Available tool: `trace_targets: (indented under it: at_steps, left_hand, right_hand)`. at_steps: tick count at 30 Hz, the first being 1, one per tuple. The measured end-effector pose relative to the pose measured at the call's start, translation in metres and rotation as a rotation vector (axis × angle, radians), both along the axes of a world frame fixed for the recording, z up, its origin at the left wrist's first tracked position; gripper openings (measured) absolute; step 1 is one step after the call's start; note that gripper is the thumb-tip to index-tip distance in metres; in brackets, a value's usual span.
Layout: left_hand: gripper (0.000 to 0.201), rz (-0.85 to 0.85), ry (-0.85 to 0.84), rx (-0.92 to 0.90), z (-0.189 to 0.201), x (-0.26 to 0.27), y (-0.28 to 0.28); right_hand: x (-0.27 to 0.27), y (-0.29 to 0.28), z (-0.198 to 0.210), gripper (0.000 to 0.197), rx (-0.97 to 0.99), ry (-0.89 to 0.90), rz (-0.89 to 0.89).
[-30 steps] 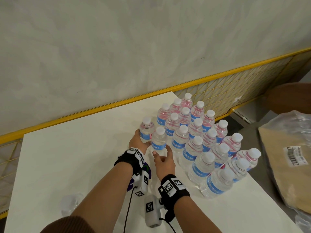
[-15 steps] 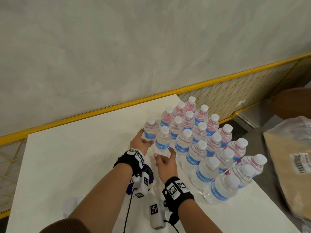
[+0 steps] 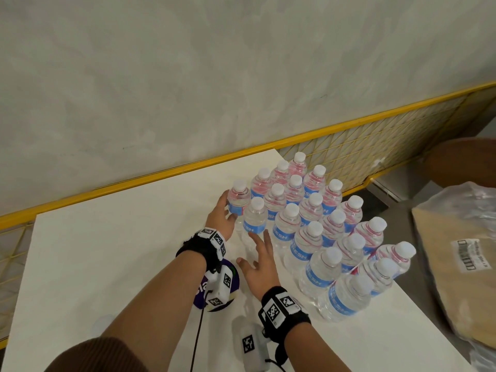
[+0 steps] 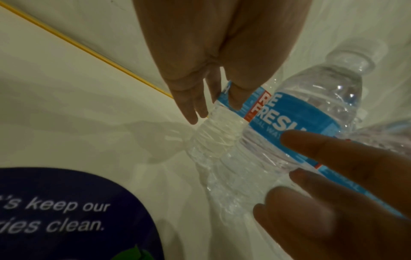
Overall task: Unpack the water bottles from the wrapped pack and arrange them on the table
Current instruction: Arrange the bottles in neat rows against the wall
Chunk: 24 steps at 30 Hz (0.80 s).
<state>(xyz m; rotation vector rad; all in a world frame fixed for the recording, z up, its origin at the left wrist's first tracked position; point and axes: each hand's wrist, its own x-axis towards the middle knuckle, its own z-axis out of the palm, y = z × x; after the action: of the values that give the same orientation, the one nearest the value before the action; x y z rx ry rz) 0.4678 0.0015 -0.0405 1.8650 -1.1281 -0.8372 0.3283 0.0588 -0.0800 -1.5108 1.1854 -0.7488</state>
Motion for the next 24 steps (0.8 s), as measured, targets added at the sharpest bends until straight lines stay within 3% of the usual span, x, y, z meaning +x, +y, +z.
trace_targets:
  at_steps: [3,8,12,16,22,24]
  left_hand:
    - [0.061,0.047,0.044,-0.022,-0.001,0.0,-0.001]
    - [0.061,0.064,0.077,0.01,-0.002,0.004,0.002]
    - [0.057,0.041,0.077,0.04,-0.002,0.008,0.006]
    - [0.075,-0.024,0.082,0.099,-0.003,0.007,0.013]
    - [0.085,-0.112,0.029,0.234,-0.002,0.004,0.025]
    - [0.087,-0.154,-0.001,0.205,0.004,-0.001,0.027]
  right_hand:
    - [0.001,0.0,0.005,0.08,0.095,-0.102,-0.039]
    - [0.0,-0.003,0.009,0.098,0.135,-0.126,-0.017]
    - [0.001,-0.007,0.016,0.099,0.117,-0.14,0.011]
    - [0.0,-0.005,0.015,0.1,0.104,-0.14,0.005]
    - [-0.001,0.009,0.01,0.098,0.146,-0.157,0.029]
    - [-0.002,0.006,0.011,0.097,0.104,-0.15,0.04]
